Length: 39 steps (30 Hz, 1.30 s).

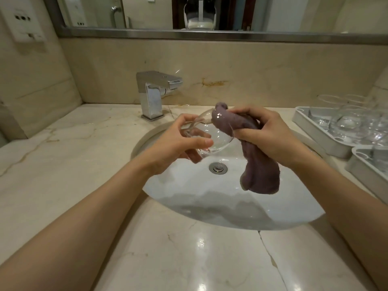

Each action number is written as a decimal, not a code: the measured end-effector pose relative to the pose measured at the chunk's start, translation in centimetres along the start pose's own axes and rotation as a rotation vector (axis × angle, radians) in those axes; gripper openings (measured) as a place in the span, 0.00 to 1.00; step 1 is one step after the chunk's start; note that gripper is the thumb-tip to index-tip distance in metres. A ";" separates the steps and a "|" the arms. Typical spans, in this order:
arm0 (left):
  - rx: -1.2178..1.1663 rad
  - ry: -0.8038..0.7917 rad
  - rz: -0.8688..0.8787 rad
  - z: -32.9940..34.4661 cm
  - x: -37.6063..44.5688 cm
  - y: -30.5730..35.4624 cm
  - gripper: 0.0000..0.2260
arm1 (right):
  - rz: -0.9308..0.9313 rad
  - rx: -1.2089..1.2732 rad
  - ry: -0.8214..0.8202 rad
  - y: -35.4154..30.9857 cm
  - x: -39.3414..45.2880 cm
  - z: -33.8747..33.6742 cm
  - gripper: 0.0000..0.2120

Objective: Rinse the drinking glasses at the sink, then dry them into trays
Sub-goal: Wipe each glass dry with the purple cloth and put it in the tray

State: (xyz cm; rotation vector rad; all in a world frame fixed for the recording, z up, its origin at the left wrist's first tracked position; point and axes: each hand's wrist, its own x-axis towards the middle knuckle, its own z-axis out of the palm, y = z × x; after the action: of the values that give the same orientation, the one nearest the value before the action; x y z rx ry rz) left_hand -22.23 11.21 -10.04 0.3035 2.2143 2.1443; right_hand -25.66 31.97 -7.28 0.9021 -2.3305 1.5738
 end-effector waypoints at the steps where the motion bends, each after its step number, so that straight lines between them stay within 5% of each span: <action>1: 0.013 0.005 0.002 -0.4 0.0 0.1 0.34 | -0.001 -0.024 -0.063 -0.2 0.0 -0.3 0.21; 10: 0.240 -0.208 -0.030 -0.5 -1.1 0.5 0.25 | 0.249 0.145 -0.668 -1.0 -1.0 -1.6 0.25; 13: 0.112 -0.198 -0.032 -1.0 -1.0 0.8 0.26 | 0.292 0.346 -0.506 -0.9 -0.8 -1.0 0.27; 20: 0.018 -0.070 0.066 -0.8 -0.7 0.6 0.24 | 0.013 0.135 -0.236 -0.2 -0.8 -0.6 0.13; 27: 0.527 -0.082 0.082 0.6 -1.5 0.7 0.25 | 0.246 0.055 -0.587 0.8 -1.8 1.3 0.20; 31: 0.832 -0.095 0.165 0.5 -1.6 -0.2 0.33 | 0.342 0.157 -0.572 1.4 -2.0 2.4 0.21; 39: 0.232 -0.349 -0.144 -2.0 -1.2 0.8 0.32 | -0.036 -0.199 -0.438 0.2 -2.4 2.1 0.23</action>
State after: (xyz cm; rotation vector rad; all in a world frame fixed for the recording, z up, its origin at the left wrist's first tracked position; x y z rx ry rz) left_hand -21.32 9.09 -9.33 0.4710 2.2000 1.6204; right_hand -23.51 31.06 -9.47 1.3382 -2.6762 1.1930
